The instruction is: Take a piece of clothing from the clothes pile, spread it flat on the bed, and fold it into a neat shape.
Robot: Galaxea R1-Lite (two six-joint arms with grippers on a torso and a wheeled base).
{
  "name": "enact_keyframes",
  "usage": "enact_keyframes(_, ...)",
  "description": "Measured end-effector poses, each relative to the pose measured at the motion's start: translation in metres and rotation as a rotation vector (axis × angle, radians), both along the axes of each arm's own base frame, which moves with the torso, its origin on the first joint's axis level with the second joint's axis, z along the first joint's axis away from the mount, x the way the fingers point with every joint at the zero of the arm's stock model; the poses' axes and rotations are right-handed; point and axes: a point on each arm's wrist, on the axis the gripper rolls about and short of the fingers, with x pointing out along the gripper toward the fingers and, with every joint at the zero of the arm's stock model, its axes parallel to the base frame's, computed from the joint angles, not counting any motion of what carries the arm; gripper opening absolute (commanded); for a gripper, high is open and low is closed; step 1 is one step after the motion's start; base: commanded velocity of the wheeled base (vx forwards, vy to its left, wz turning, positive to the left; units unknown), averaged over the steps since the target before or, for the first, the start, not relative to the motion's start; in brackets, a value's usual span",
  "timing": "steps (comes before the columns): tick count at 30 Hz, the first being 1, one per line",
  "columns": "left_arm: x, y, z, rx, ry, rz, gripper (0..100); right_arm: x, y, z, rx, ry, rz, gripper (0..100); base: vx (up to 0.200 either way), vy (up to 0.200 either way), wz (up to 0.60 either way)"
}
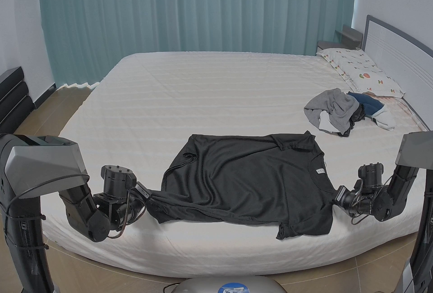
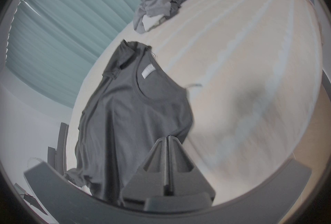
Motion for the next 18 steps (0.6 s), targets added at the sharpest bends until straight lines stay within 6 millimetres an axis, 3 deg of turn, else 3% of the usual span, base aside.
enact_keyframes(10,0.016,0.004,-0.003,-0.062,-0.050,0.067,0,0.050,-0.002,0.015,0.021,-0.159,-0.026,0,0.000,0.000,0.00)
enact_keyframes(18,0.027,0.009,-0.006,-0.069,-0.091,0.102,0,0.086,0.002,0.005,0.026,-0.225,-0.018,0,0.000,0.000,0.00)
